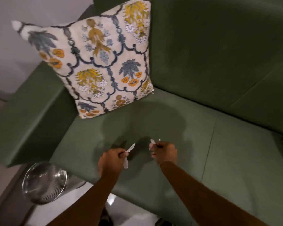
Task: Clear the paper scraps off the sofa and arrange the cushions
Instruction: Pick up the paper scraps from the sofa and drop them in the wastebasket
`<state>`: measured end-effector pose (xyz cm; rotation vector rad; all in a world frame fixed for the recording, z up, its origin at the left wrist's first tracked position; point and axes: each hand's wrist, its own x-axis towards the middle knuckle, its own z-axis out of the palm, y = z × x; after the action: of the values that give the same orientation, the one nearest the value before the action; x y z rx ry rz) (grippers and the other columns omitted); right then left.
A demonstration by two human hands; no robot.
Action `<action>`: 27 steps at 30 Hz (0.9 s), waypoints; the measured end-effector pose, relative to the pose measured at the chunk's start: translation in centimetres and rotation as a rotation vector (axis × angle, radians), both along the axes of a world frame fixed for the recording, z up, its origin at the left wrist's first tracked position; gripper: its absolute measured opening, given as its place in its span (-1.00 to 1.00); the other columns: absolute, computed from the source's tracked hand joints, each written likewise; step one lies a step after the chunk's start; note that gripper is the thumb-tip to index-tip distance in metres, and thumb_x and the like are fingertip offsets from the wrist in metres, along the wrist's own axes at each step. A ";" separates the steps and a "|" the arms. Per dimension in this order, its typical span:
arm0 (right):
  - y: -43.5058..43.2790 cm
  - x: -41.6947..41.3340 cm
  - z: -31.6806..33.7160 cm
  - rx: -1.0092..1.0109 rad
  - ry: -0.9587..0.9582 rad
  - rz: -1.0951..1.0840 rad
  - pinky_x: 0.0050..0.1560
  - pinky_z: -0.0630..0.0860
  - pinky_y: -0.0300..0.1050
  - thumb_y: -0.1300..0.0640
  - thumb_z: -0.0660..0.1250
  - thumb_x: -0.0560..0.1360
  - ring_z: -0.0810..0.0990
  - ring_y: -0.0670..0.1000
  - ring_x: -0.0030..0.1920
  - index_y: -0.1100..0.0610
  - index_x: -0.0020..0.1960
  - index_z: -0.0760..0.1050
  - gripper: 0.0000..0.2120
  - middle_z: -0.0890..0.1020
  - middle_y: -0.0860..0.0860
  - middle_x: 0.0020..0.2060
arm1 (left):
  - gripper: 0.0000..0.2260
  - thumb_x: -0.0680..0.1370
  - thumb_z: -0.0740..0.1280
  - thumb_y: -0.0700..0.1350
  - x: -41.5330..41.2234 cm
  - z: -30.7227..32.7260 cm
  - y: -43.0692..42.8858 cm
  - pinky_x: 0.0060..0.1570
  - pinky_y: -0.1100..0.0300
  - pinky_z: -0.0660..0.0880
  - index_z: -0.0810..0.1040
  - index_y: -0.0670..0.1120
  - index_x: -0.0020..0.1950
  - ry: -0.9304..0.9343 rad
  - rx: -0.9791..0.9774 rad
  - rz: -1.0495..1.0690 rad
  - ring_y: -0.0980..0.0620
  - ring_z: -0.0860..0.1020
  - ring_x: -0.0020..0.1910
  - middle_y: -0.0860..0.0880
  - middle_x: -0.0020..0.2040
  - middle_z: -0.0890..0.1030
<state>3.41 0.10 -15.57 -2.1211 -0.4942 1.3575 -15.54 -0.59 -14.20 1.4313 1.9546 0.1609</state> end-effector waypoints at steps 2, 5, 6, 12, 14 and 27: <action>-1.8 -4.6 -0.2 -0.032 0.059 0.007 -0.25 0.65 0.01 0.25 0.46 0.39 0.60 0.06 -0.44 0.20 -0.14 0.69 -0.94 0.70 0.11 -0.36 | -0.85 0.48 0.37 0.05 -3.3 0.1 -1.8 -0.25 0.20 0.43 0.66 0.10 -0.26 -0.022 0.014 0.064 0.05 0.60 -0.32 0.07 -0.36 0.68; -4.0 -12.9 -0.4 -0.059 0.103 0.062 -0.23 0.66 0.08 0.22 0.47 0.37 0.58 0.07 -0.44 0.11 -0.28 0.66 -0.93 0.67 0.16 -0.38 | -0.85 0.50 0.35 0.05 -9.8 -0.3 -4.5 -0.17 0.13 0.55 0.67 0.06 -0.19 -0.056 0.000 0.128 0.07 0.61 -0.30 0.08 -0.31 0.69; -4.6 -15.3 -0.4 -0.079 0.126 0.068 -0.24 0.65 0.05 0.21 0.47 0.38 0.58 0.07 -0.44 0.10 -0.31 0.65 -0.90 0.67 0.15 -0.39 | -0.82 0.52 0.33 0.06 -11.9 -0.4 -5.2 -0.15 0.13 0.55 0.67 0.06 -0.20 -0.050 -0.015 0.144 0.10 0.61 -0.30 0.10 -0.29 0.69; -7.9 -31.5 -2.8 -0.267 0.356 0.027 -0.53 0.36 -0.22 0.40 0.34 0.42 0.41 0.04 -0.54 0.27 -0.28 0.62 -0.85 0.61 0.14 -0.43 | -0.89 0.51 0.36 -0.01 -26.3 -2.3 -8.8 -0.10 0.08 0.56 0.68 0.08 -0.14 0.102 -0.108 0.324 -0.09 0.64 -0.12 -0.01 -0.14 0.69; -8.0 -35.7 -4.0 -0.279 0.338 0.121 -0.46 0.43 -0.16 0.31 0.42 0.37 0.48 0.09 -0.52 0.28 -0.15 0.64 -0.93 0.64 0.19 -0.37 | -0.90 0.51 0.36 -0.01 -30.1 -4.1 -9.1 0.00 -0.06 0.60 0.65 0.07 -0.18 0.114 -0.171 0.411 -0.17 0.64 -0.08 -0.08 -0.14 0.68; -4.6 -43.2 -12.1 -0.348 0.100 0.526 0.10 0.56 -0.19 -0.03 0.38 0.46 0.59 0.11 0.13 -0.01 0.16 0.59 -0.70 0.62 0.03 0.21 | -0.74 0.53 0.27 -0.04 -37.6 -13.6 -7.8 0.15 -0.04 0.52 0.62 -0.05 0.17 0.243 -0.383 0.354 -0.24 0.58 0.12 -0.20 0.17 0.64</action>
<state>-39.83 -4.54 -27.71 -2.2718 -0.8713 1.9505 -53.18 -8.40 -27.81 0.8845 2.2751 -0.2303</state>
